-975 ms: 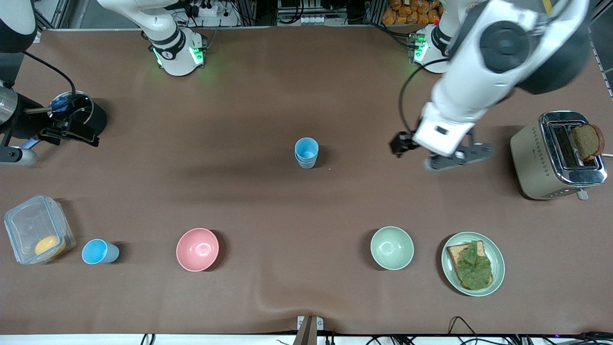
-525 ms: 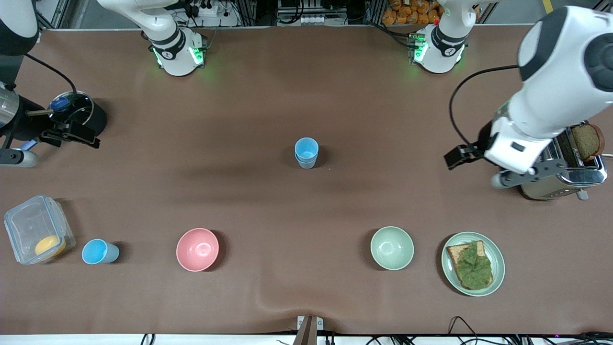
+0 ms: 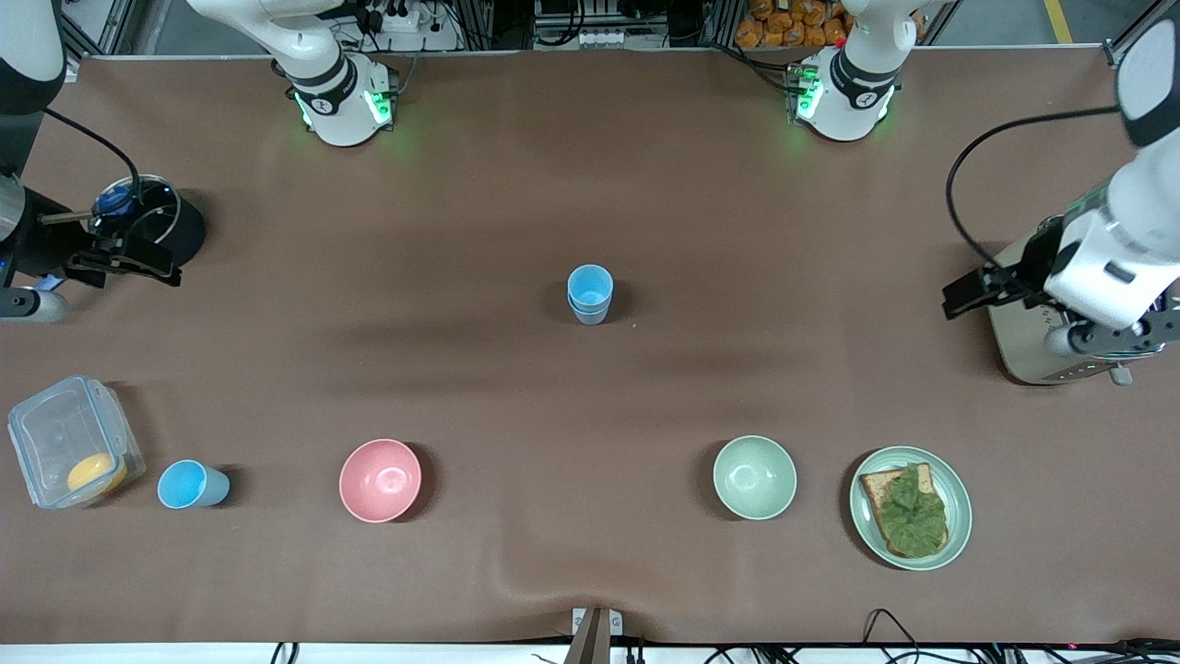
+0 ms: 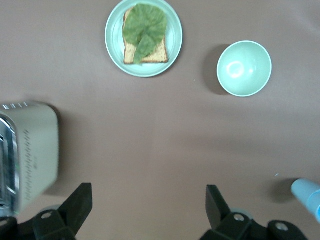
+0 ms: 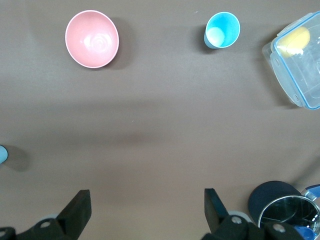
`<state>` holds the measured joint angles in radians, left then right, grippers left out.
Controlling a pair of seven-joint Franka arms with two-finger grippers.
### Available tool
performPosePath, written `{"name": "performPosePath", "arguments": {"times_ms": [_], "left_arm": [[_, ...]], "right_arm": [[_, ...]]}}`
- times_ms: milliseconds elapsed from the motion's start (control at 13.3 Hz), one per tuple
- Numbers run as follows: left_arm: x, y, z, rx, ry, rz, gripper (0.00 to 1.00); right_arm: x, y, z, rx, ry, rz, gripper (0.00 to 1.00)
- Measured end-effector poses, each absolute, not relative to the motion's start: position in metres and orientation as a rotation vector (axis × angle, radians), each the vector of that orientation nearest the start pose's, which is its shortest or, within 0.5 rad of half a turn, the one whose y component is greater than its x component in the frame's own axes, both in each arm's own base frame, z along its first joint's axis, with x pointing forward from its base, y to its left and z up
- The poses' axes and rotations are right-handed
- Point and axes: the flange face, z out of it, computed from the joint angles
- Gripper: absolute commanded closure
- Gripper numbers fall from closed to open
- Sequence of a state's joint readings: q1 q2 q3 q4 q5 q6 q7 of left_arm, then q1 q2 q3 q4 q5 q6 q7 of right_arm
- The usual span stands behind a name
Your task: Stack blue cups with both arms
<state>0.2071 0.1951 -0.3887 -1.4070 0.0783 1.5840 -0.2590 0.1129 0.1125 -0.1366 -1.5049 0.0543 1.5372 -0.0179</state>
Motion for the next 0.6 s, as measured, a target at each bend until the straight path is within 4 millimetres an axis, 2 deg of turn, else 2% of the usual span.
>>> {"name": "performPosePath", "arguments": {"times_ms": [225, 375, 600], "left_arm": [[0.596, -0.058, 0.615, -3.094, -0.013, -0.022, 0.0], [0.594, -0.045, 0.61, -3.093, 0.007, -0.001, 0.0], [0.593, -0.041, 0.604, -3.108, 0.001, 0.025, 0.0]], "right_arm": [[0.583, -0.003, 0.588, -3.098, 0.007, 0.128, 0.0], [0.583, -0.004, 0.583, -3.097, 0.01, 0.144, 0.0], [0.582, -0.004, 0.583, -3.097, 0.01, 0.148, 0.0]]}}
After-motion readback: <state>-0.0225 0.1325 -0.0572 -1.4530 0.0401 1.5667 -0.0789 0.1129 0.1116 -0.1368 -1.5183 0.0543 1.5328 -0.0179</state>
